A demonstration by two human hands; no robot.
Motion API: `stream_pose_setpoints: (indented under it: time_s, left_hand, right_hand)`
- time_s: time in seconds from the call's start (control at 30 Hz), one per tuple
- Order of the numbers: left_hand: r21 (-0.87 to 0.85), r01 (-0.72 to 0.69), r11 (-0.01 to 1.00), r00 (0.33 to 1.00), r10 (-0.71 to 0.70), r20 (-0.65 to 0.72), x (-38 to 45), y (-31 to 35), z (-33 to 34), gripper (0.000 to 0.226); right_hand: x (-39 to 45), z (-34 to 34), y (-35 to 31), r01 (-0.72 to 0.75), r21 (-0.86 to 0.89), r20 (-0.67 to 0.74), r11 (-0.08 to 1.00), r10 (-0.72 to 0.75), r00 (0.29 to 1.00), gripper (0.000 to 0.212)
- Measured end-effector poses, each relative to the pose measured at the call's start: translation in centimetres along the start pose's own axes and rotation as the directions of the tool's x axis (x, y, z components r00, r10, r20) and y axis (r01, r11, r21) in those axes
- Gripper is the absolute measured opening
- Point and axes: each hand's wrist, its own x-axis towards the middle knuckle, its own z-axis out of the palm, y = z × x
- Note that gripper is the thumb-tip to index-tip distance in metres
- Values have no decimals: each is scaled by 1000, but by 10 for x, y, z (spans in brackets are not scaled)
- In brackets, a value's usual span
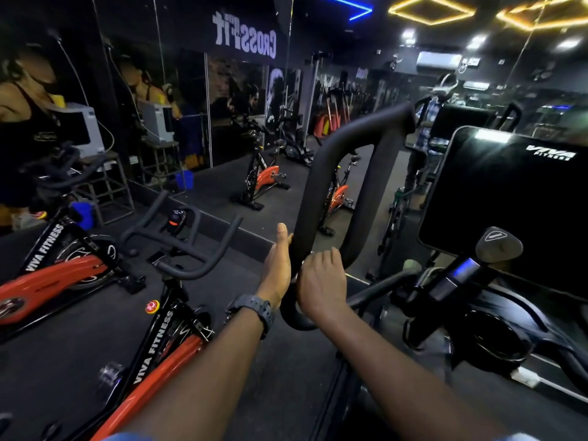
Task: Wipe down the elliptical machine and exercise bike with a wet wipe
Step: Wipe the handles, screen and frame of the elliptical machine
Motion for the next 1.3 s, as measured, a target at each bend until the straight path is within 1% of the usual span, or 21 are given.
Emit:
stream_pose_setpoints:
  time_s: [0.1, 0.17, 0.23, 0.27, 0.3, 0.37, 0.43, 0.47, 0.57, 0.63, 0.67, 0.77, 0.8, 0.83, 0.9, 0.93, 1.0, 1.1, 1.17, 1.23, 1.3]
  left_hand:
    - [-20, -7, 1000, 1000, 6, -10, 1, -2, 0, 97]
    - [-38, 4, 999, 1000, -4, -9, -1, 0, 1, 95]
    - [-62, 25, 998, 1000, -26, -13, -2, 1, 0, 107]
    - [-58, 38, 998, 999, -39, -17, 0, -1, -1, 115]
    - [-52, 40, 998, 999, -41, -19, 1, -3, -1, 116]
    - [-28, 44, 999, 998, -45, -32, 7, -10, -2, 107]
    - [-11, 42, 999, 998, -43, -36, 12, -15, -2, 102]
    - [-5, 37, 999, 999, -37, -34, 12, -15, -1, 100]
    - [4, 55, 998, 998, -55, -41, 15, -18, -1, 100]
    - [-3, 43, 999, 998, -43, -49, 17, -20, -1, 102]
    - [4, 47, 999, 997, -47, -60, 18, -21, -1, 104]
    - [19, 35, 999, 995, -34, -94, 12, -15, 5, 112]
    - [26, 31, 999, 995, -28, -101, 12, -14, 6, 111]
    - [32, 27, 999, 994, -23, -107, 12, -15, 7, 110]
    - [41, 19, 999, 995, -15, -103, 14, -19, 6, 107]
    - [42, 24, 999, 995, -20, -95, 16, -21, 4, 106]
    - [28, 42, 999, 995, -40, -96, 18, -24, 3, 104]
    - [24, 63, 998, 993, -60, -98, 23, -32, 2, 101]
    - [34, 60, 998, 991, -55, -119, 22, -30, 4, 102]
    - [38, 46, 998, 990, -41, -133, 19, -26, 5, 103]
    - [51, 57, 997, 992, -51, -114, 19, -26, 4, 105]
  right_hand:
    - [-8, 6, 2, 2, -68, -3, 998, -2, 1000, 40]
    - [6, 3, 11, 52, -48, -7, 997, -52, 999, 37]
    - [17, -1, 15, 97, -30, 19, 995, -97, 995, 34]
    - [15, -4, 14, 94, -46, 24, 994, -93, 995, 35]
    - [11, -3, 11, 87, -65, 13, 994, -87, 996, 36]
    - [-1, 6, 7, 93, -102, -1, 990, -93, 996, 44]
    - [-6, 16, 17, 148, -129, -58, 980, -157, 986, 51]
    - [-2, 20, 27, 208, -149, -116, 967, -226, 967, 48]
    - [10, 18, 70, 393, -255, -267, 884, -455, 850, 26]
    - [22, 5, 107, 403, -338, -390, 851, -516, 763, 26]
    - [29, -6, 124, 373, -354, -432, 858, -503, 748, 31]
    - [40, -32, 144, 269, -307, -473, 913, -391, 789, 49]
    - [37, -31, 138, 283, -281, -453, 917, -387, 803, 54]
    - [32, -22, 126, 329, -260, -406, 908, -412, 816, 56]
    - [12, 10, 90, 419, -216, -297, 882, -468, 832, 56]
    - [2, 22, 74, 414, -187, -257, 891, -451, 855, 53]
    - [-6, 33, 50, 346, -97, -233, 933, -359, 904, 45]
    - [-3, 26, 32, 208, 80, -327, 975, -172, 929, 33]
    - [0, 19, 22, 138, 157, -335, 978, -79, 939, 34]
    - [0, 16, 9, 103, 206, -255, 973, -48, 966, 41]
    - [0, 20, 4, 85, 234, -234, 968, -29, 972, 46]
